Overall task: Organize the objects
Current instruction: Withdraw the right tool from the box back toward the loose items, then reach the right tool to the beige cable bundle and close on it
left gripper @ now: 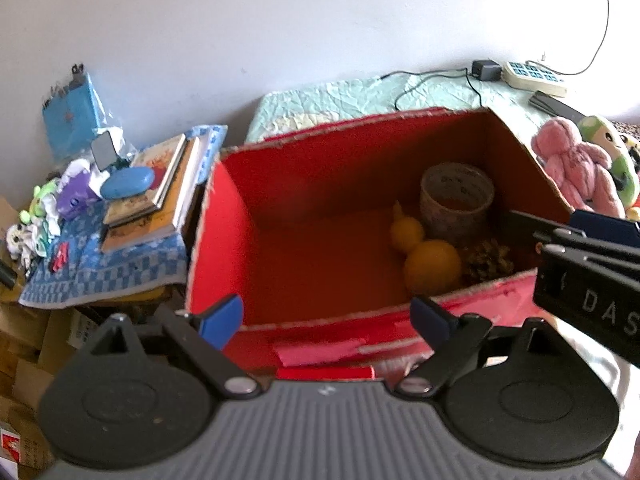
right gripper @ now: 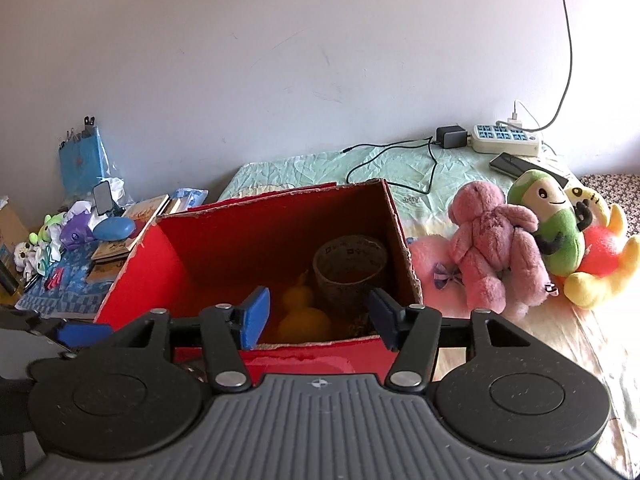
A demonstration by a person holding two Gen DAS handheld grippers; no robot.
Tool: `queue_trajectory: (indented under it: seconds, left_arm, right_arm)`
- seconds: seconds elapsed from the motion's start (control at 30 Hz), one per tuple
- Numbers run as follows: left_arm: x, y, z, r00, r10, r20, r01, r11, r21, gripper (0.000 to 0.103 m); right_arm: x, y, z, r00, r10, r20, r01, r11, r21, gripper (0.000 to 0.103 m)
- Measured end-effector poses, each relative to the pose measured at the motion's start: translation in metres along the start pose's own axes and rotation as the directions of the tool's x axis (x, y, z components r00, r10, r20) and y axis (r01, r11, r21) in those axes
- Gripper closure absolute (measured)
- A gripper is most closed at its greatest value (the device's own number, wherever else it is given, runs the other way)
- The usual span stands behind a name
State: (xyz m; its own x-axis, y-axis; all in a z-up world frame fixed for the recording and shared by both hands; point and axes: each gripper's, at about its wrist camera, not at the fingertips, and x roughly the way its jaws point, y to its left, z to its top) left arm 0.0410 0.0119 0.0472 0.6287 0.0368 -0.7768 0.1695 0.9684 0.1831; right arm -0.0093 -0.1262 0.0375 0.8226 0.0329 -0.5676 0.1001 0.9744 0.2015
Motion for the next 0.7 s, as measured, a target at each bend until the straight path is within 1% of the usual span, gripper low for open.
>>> queue_trajectory:
  seconds: [0.03,0.07,0.1,0.13,0.2,0.3,0.5,0.6,0.7]
  left_arm:
    - [0.000,-0.001,-0.002,1.000,-0.008,-0.008,0.008,1.000,0.000,0.011]
    - [0.001,-0.001,-0.005,1.000,-0.014,-0.017,0.014,1.000,-0.002,0.011]
    - [0.002,-0.002,-0.007,0.999,-0.021,-0.026,0.021,1.000,-0.004,0.011]
    - [0.002,-0.002,-0.010,0.999,-0.026,-0.031,0.026,1.000,-0.004,0.011]
    - [0.000,-0.002,-0.015,0.999,-0.030,-0.034,0.030,1.000,-0.008,0.011]
    - [-0.001,-0.001,-0.022,0.998,-0.038,-0.043,0.038,0.999,-0.016,0.011]
    - [0.006,0.000,-0.033,0.995,-0.057,-0.087,0.055,0.998,-0.032,0.011]
    - [0.009,0.000,-0.037,0.994,-0.058,-0.097,0.055,0.998,-0.032,0.010]
    - [0.012,0.000,-0.041,0.993,-0.055,-0.104,0.052,0.998,-0.028,0.009]
  right_arm:
    - [-0.002,0.000,-0.001,1.000,-0.003,0.006,0.003,1.000,0.003,0.044]
    - [-0.004,-0.001,-0.003,1.000,-0.003,0.015,0.003,1.000,0.013,0.042]
    - [-0.007,-0.002,-0.006,1.000,-0.004,0.027,0.004,1.000,0.029,0.038]
    - [-0.009,-0.004,-0.008,0.999,-0.006,0.037,0.005,0.999,0.044,0.037]
    - [-0.013,-0.006,-0.012,0.999,-0.009,0.047,0.006,0.998,0.065,0.037]
    - [-0.015,-0.005,-0.015,0.999,-0.008,0.036,0.006,0.998,0.067,0.037]
    - [-0.022,-0.004,-0.025,1.000,-0.002,0.027,0.000,0.997,0.073,0.037]
    - [-0.024,-0.004,-0.029,1.000,0.020,0.014,-0.021,0.996,0.086,0.037]
    - [-0.022,-0.003,-0.034,1.000,0.019,-0.013,-0.018,0.997,0.081,0.038]
